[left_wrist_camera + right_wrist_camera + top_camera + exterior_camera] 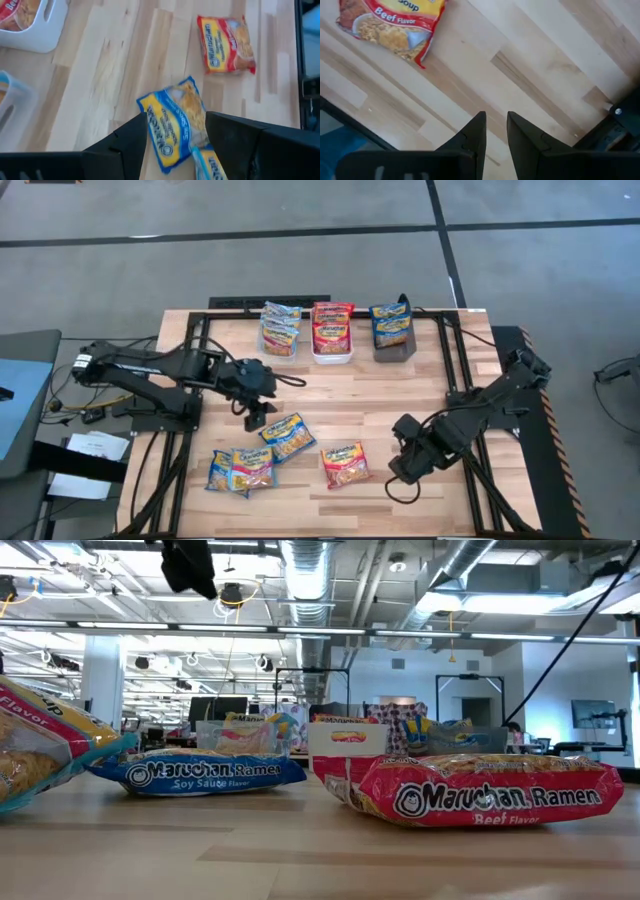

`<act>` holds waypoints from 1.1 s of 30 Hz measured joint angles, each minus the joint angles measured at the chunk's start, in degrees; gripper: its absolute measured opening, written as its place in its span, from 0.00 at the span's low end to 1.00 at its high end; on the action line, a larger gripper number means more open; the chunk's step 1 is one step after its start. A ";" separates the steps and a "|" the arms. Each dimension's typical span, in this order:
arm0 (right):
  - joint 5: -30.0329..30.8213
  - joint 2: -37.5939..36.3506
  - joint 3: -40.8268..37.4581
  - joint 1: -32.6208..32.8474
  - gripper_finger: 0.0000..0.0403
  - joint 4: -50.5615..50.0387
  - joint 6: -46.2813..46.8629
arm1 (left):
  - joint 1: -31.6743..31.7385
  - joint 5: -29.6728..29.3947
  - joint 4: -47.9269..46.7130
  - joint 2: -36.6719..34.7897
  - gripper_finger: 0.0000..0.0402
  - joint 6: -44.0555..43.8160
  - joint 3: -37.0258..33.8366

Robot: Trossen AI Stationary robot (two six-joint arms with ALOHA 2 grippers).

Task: Sort Maruchan noodles
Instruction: Put the blue bag into the black bin

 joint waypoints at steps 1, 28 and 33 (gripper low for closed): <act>0.04 -0.27 0.02 -0.02 0.25 -0.06 -0.17 | 0.22 -0.01 1.30 -0.02 0.47 -0.80 -0.95; 0.20 -0.43 0.07 -2.10 0.25 -1.49 -3.41 | -0.41 3.72 10.69 14.77 0.47 -18.44 -6.92; 0.23 -0.43 0.07 -2.26 0.25 -1.68 -3.75 | -2.46 4.01 13.34 19.08 0.47 -18.91 -6.87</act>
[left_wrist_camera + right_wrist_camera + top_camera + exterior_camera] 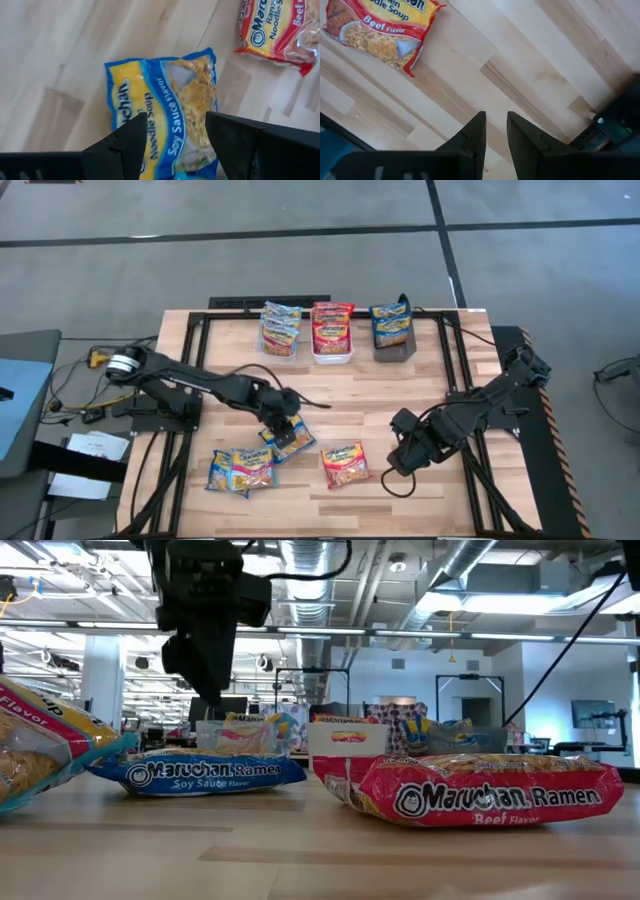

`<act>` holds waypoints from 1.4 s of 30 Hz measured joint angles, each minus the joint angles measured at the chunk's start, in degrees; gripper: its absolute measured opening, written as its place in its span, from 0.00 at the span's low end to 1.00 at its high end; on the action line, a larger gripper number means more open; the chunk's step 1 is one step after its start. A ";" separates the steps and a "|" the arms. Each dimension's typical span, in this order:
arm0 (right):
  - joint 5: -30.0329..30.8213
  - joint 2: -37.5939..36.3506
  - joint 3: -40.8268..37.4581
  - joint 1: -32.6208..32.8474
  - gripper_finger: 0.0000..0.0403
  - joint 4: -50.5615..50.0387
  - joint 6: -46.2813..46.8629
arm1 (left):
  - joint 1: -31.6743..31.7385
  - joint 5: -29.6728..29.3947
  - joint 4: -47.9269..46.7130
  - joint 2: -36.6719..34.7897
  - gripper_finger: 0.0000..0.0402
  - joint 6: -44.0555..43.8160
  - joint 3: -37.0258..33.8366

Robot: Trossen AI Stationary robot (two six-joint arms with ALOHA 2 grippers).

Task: Sort Maruchan noodles
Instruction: Put the blue bag into the black bin

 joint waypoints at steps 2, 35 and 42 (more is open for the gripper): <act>0.01 0.00 0.00 -0.16 0.25 0.00 -0.88 | -0.78 0.76 0.67 1.76 0.47 -0.28 0.04; 1.78 0.00 0.00 -2.19 0.25 0.63 -1.07 | -4.96 -4.52 8.62 16.90 0.13 0.94 0.16; 2.81 0.00 0.00 -2.53 0.25 0.61 -0.39 | -4.86 -2.48 8.85 16.48 0.01 2.01 0.15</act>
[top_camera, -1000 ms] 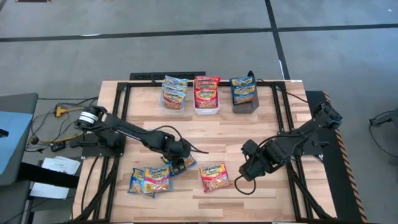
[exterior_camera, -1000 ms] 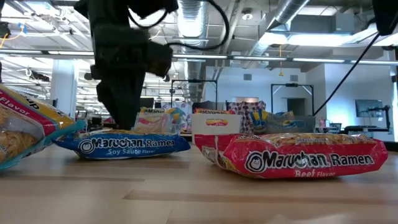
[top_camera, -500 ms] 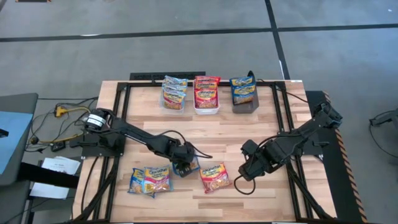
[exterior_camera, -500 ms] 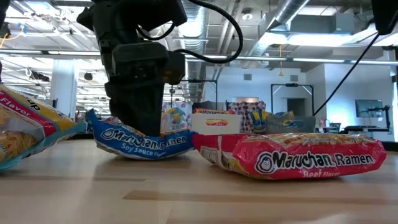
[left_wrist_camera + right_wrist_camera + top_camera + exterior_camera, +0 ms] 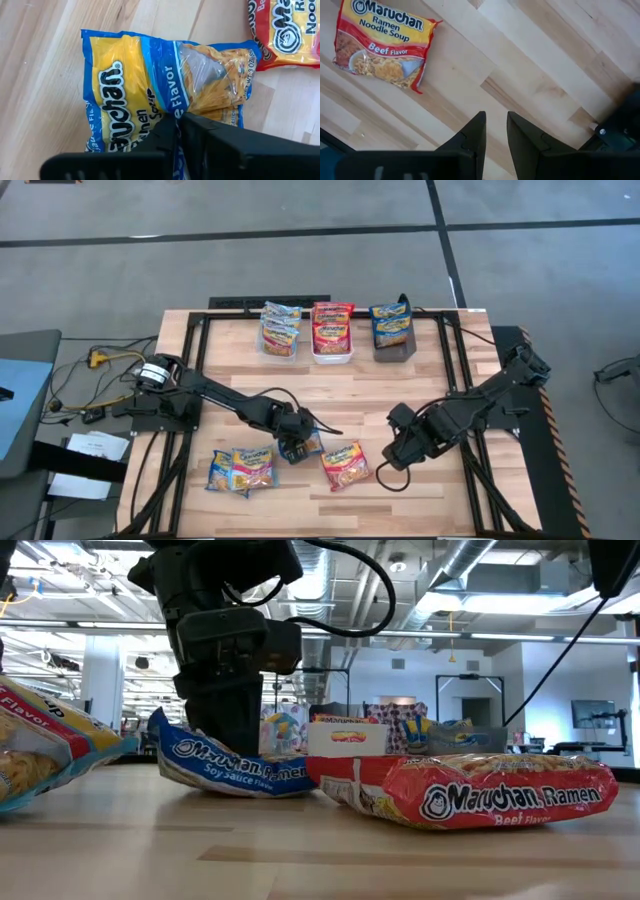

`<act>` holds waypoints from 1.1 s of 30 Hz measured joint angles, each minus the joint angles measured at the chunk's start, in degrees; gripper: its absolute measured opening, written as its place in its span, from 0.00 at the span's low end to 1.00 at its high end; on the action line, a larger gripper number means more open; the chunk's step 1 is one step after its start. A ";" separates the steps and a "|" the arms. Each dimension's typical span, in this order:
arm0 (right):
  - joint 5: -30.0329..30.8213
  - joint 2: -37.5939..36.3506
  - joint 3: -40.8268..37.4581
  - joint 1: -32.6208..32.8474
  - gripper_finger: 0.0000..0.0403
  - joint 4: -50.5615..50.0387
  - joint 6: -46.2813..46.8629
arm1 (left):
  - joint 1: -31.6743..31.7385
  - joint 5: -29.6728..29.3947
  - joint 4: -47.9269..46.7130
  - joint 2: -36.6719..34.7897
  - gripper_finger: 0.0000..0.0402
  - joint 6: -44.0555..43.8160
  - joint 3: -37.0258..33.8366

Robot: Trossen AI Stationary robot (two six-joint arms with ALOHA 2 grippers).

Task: Sort Maruchan noodles
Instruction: Put the blue bag into the black bin

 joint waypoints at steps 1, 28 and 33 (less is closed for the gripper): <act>0.00 0.00 0.00 -0.08 0.25 0.02 0.38 | 0.00 -0.02 -0.43 -0.58 0.01 0.06 0.19; -0.97 -6.99 -0.02 -15.77 0.25 10.51 -14.29 | -0.11 -8.99 -4.99 -19.76 0.00 5.84 2.25; -10.50 -10.22 0.00 -22.56 0.25 20.88 -22.13 | -0.09 -10.50 -4.50 -22.25 0.00 5.89 2.29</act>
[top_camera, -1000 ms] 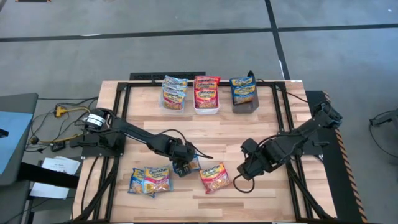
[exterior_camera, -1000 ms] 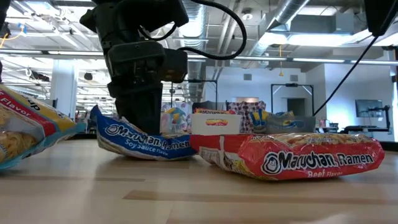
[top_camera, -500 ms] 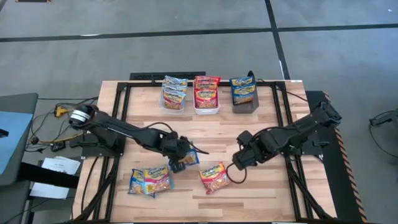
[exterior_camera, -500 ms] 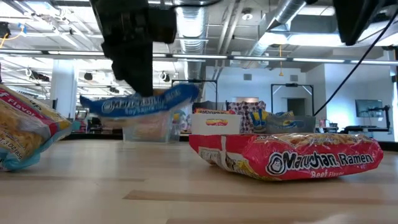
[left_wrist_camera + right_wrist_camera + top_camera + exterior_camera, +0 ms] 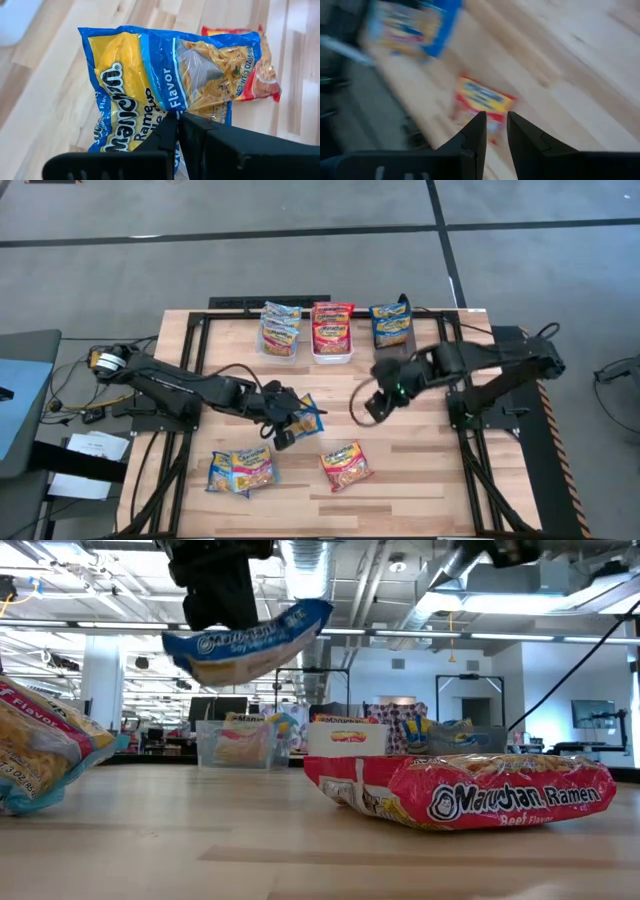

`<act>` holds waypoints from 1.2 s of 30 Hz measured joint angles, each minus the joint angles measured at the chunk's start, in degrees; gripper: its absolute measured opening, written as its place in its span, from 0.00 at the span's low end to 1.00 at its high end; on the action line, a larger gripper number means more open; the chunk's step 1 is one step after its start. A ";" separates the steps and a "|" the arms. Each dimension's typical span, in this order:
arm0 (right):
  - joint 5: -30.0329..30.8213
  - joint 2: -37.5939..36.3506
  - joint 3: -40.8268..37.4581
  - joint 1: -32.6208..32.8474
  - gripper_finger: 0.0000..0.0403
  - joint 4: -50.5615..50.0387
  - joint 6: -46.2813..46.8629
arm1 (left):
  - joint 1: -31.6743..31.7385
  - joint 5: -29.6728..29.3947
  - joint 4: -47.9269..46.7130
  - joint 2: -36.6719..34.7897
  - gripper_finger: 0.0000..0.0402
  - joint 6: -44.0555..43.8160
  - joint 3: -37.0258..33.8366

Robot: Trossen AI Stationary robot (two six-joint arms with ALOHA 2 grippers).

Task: Sort Maruchan noodles
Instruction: Put the blue bag into the black bin

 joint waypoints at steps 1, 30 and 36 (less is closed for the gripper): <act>-2.02 -0.25 0.00 -1.34 0.25 2.27 -1.75 | 0.01 -0.10 0.14 -0.44 0.00 0.29 0.00; -20.25 6.03 0.11 -23.18 0.32 26.91 -12.86 | 0.42 -3.31 1.55 -3.12 0.00 2.59 0.07; -21.67 7.37 0.21 -23.24 0.38 26.63 -15.06 | 0.42 -4.46 1.72 -3.12 0.00 2.57 0.07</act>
